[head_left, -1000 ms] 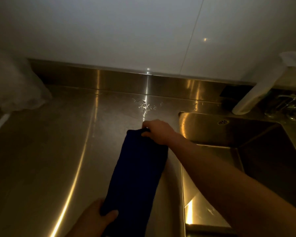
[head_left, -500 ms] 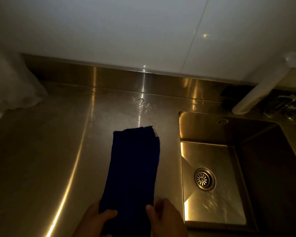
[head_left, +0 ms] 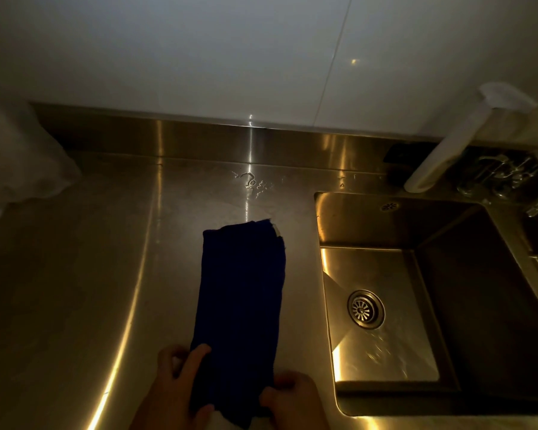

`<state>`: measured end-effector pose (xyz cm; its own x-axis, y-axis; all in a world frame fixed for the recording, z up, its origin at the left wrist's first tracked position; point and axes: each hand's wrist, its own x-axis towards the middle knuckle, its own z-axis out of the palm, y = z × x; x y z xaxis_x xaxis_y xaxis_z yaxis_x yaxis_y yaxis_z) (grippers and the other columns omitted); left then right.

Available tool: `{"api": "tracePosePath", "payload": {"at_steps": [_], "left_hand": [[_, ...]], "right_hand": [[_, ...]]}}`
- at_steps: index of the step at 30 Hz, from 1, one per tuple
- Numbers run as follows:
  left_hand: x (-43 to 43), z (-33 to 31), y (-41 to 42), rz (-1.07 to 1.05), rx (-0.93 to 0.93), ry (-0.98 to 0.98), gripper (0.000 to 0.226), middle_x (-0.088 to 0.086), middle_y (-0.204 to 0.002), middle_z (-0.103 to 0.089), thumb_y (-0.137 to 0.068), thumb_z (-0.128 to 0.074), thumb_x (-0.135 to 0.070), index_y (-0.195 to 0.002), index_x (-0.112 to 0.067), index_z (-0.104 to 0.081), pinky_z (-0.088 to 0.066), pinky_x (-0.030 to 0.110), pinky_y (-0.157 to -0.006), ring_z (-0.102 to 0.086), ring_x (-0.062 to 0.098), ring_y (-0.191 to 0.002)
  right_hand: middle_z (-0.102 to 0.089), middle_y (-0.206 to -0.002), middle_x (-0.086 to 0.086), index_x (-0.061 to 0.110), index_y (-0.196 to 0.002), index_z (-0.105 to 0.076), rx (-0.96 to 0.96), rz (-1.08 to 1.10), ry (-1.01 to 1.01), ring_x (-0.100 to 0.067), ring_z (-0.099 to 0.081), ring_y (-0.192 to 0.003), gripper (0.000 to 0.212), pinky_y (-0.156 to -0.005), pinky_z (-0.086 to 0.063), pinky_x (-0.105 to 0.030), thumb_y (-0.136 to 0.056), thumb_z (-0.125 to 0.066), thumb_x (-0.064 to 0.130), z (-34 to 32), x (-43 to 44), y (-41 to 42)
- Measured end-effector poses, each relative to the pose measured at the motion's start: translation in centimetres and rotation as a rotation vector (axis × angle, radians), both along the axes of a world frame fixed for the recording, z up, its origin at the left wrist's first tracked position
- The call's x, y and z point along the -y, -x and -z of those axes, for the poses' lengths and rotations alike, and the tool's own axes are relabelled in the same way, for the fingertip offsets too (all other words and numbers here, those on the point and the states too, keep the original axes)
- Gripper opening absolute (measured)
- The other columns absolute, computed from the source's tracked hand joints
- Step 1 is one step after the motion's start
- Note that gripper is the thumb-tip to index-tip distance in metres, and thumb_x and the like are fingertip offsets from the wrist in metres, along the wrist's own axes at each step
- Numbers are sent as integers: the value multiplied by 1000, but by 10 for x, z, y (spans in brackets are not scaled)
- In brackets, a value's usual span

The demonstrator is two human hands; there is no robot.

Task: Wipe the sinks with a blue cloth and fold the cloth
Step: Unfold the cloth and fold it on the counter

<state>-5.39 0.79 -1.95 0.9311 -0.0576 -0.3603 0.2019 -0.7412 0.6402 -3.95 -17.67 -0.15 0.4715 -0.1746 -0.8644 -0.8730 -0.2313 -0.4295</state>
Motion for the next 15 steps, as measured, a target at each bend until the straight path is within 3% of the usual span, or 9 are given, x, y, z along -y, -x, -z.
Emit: {"api": "tracePosePath", "payload": {"at_steps": [2,4,8,10,12,15], "left_hand": [[0,-1,0,72,59,-39,73,7,-128,-35,-68,-78,-13,-118,-49,-38,-44,21,-84,-59,20,-94],[1,-2,0,97,114,-90,59,9,-123,-48,-70,-78,-10,-106,-43,-46,-45,23,-68,-63,19,-87],[-1,-9,0,129,191,-183,56,2,-90,-68,-47,-90,-2,-84,-30,-58,-41,17,-42,-62,10,-56],[-3,-14,0,124,220,-241,51,-3,-84,-69,-46,-90,-5,-86,-26,-66,-45,20,-44,-63,11,-59],[-5,-20,-2,2,116,-191,31,-6,-86,-65,-77,-71,-11,-99,-29,-60,-43,20,-60,-61,12,-72],[-9,-14,3,-240,59,27,19,-3,-73,-63,-93,-47,-10,-99,-28,-46,-39,27,-59,-57,12,-64]], "right_hand": [[-67,-105,-21,-8,-106,-62,31,85,-5,-32,-62,-101,31,-94,-49,-38,-76,-61,-8,-1,-3,3],[-67,-105,-21,-6,-105,-63,73,122,-1,-34,-62,-103,27,-94,-49,-39,-80,-54,-10,-3,-8,6],[-63,-115,-18,-2,-114,-57,157,119,10,-29,-59,-107,28,-97,-46,-37,-88,-50,-4,-5,-21,12],[-64,-108,-22,-5,-104,-57,201,187,-14,-30,-61,-97,18,-84,-51,-38,-86,-53,-8,-5,-22,14],[-65,-97,-21,-2,-95,-55,166,297,-118,-30,-61,-85,16,-66,-51,-32,-83,-58,-12,-10,-22,14],[-63,-91,-12,1,-101,-58,110,232,-132,-26,-62,-84,24,-68,-50,-28,-80,-70,0,-10,-26,19]]}}
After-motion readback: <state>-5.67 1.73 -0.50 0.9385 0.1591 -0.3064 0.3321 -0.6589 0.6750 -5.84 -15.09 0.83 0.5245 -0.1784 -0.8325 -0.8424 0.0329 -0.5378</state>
